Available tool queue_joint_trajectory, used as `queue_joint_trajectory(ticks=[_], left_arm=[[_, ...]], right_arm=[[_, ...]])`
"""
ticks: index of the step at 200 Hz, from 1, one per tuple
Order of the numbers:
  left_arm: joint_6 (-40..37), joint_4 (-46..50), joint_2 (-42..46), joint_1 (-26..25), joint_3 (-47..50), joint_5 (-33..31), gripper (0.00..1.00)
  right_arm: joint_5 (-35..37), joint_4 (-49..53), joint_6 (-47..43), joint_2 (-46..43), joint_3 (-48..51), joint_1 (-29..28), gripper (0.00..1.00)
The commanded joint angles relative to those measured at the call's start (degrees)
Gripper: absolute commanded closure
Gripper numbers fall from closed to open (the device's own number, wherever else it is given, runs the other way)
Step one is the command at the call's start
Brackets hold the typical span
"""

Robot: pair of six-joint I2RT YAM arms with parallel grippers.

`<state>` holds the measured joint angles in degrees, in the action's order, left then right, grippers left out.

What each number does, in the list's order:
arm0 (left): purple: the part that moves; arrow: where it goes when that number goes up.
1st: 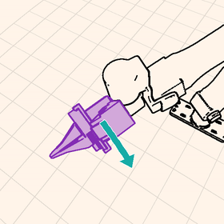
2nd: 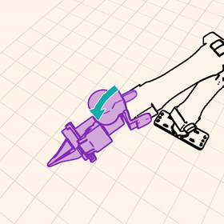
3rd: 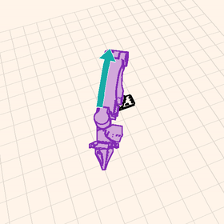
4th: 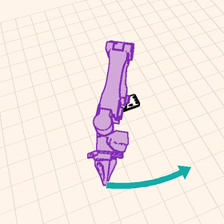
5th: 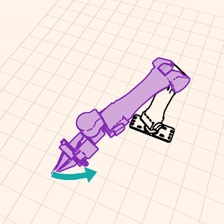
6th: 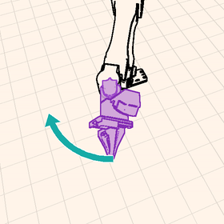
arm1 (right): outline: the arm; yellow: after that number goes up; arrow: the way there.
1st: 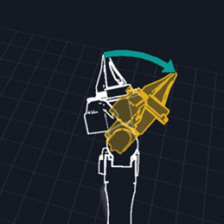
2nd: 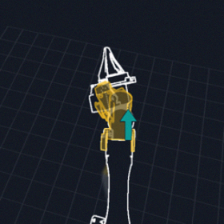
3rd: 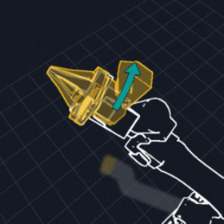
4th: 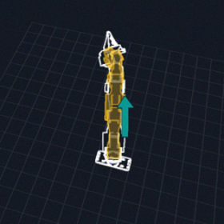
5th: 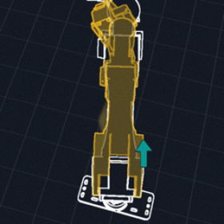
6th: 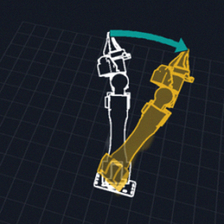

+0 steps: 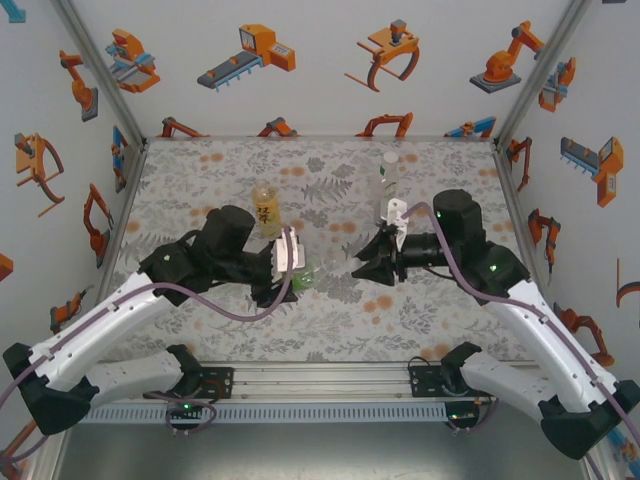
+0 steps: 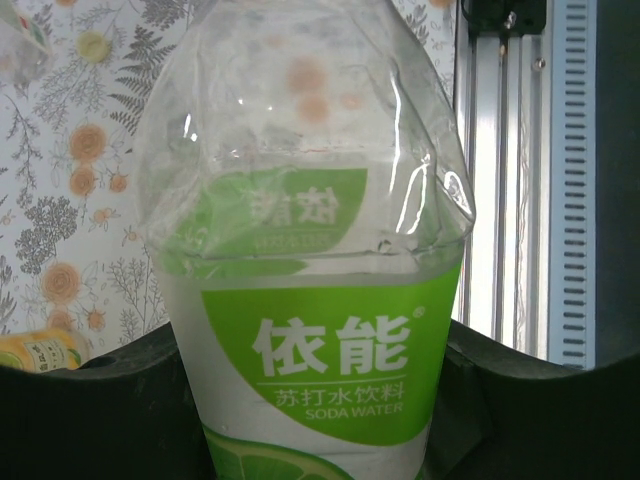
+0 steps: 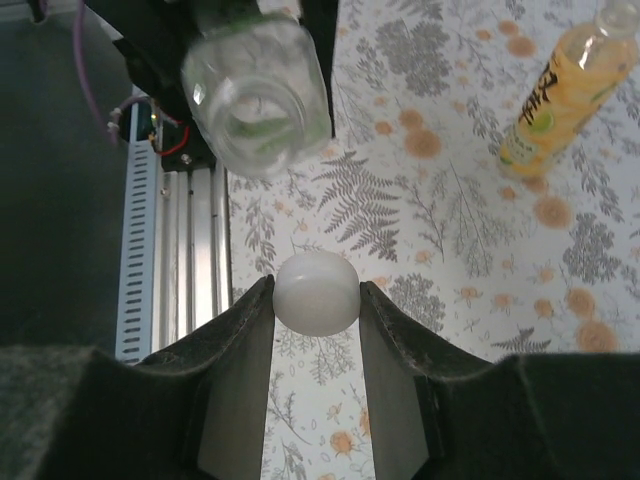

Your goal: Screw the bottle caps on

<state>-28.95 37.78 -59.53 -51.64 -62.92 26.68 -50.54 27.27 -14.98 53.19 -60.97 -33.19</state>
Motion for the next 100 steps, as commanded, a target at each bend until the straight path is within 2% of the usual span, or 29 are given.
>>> queue_joint_trajectory(ticks=[1, 100], left_arm=[[-3.3, 3.76, -1.09, -1.4, -2.33, -1.8, 0.96], [-3.42, 2.93, -2.92, -2.85, -3.29, -0.8, 0.96]], right_arm=[[-6.34, -3.97, -2.01, -0.96, -2.09, 0.06, 0.98], [-8.02, -7.18, 1.01, 0.31, -2.45, -1.77, 0.98]])
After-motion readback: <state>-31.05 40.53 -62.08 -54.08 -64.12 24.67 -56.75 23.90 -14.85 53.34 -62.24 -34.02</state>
